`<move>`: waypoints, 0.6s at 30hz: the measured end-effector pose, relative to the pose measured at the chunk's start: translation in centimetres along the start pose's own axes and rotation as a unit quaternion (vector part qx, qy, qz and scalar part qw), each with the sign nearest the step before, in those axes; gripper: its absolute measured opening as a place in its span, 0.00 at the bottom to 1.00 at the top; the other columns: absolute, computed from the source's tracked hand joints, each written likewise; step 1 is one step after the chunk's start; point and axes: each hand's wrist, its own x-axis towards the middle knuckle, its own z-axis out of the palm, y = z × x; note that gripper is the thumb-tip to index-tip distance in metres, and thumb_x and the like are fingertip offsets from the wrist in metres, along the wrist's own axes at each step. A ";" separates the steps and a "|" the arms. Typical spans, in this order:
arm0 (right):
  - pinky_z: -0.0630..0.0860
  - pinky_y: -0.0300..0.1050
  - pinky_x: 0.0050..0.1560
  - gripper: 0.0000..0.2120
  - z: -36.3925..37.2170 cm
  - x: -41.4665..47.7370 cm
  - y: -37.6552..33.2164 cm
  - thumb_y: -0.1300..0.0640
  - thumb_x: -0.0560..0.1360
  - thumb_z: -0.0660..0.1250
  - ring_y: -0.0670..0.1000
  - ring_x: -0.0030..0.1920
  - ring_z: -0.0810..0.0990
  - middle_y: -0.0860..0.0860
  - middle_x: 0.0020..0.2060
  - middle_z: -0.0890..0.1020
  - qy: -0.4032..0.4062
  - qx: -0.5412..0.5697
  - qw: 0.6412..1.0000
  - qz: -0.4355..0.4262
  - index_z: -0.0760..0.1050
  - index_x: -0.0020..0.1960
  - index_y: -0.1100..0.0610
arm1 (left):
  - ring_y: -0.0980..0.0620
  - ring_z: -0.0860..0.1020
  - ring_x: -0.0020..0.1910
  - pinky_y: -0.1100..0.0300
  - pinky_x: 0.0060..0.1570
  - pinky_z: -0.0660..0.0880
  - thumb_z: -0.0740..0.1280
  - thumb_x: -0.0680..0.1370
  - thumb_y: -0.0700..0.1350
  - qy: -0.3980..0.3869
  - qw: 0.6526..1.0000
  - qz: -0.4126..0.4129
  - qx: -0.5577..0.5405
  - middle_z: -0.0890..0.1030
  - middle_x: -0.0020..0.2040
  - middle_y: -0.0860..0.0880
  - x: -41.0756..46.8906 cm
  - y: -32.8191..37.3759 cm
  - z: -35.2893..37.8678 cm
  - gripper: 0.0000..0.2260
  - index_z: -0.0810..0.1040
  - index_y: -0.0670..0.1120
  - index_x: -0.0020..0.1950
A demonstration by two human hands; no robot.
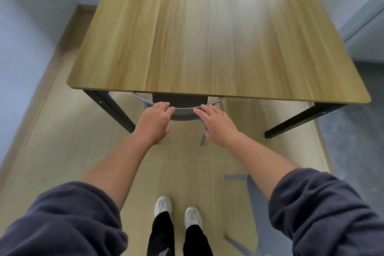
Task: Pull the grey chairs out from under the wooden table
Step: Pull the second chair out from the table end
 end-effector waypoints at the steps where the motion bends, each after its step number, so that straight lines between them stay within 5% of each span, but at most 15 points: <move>1: 0.55 0.57 0.77 0.36 0.1 0.8 -0.1 0.61 0.77 0.63 0.57 0.79 0.51 0.53 0.79 0.55 0.000 -0.002 1.000 0.003 0.49 0.79 0.49 | 0.46 0.68 0.71 0.51 0.68 0.69 0.69 0.76 0.46 0.000 1.000 0.005 0.001 0.70 0.72 0.44 0.7 -0.6 0.2 0.26 0.67 0.46 0.73; 6: 0.48 0.62 0.77 0.37 0.4 4.5 -1.3 0.62 0.78 0.61 0.56 0.80 0.50 0.53 0.79 0.54 -0.034 -0.027 0.998 0.034 0.46 0.80 0.47 | 0.48 0.69 0.70 0.52 0.70 0.66 0.67 0.77 0.46 -0.028 0.999 0.042 -0.001 0.71 0.71 0.46 3.9 -4.4 2.2 0.26 0.66 0.46 0.74; 11: 0.44 0.67 0.74 0.38 1.7 7.7 -2.4 0.59 0.77 0.63 0.57 0.75 0.62 0.53 0.76 0.63 -0.053 -0.046 0.995 0.066 0.45 0.79 0.44 | 0.48 0.71 0.67 0.47 0.73 0.60 0.67 0.77 0.49 -0.110 0.988 0.100 0.031 0.74 0.67 0.49 6.3 -7.6 4.6 0.29 0.60 0.49 0.76; 15: 0.54 0.62 0.74 0.34 2.3 9.9 -2.5 0.57 0.78 0.63 0.56 0.70 0.71 0.50 0.71 0.72 -0.067 -0.060 0.993 0.081 0.51 0.78 0.41 | 0.49 0.78 0.58 0.55 0.57 0.74 0.64 0.78 0.48 -0.126 0.985 0.117 0.028 0.79 0.61 0.51 8.2 -8.7 5.1 0.25 0.64 0.53 0.75; 18: 0.61 0.62 0.70 0.32 2.4 11.2 -2.5 0.56 0.78 0.62 0.56 0.67 0.73 0.49 0.69 0.74 -0.100 -0.062 0.989 0.087 0.53 0.76 0.37 | 0.50 0.79 0.55 0.57 0.46 0.72 0.62 0.80 0.47 -0.159 0.981 0.108 0.022 0.80 0.59 0.51 9.2 -8.5 5.2 0.24 0.62 0.56 0.76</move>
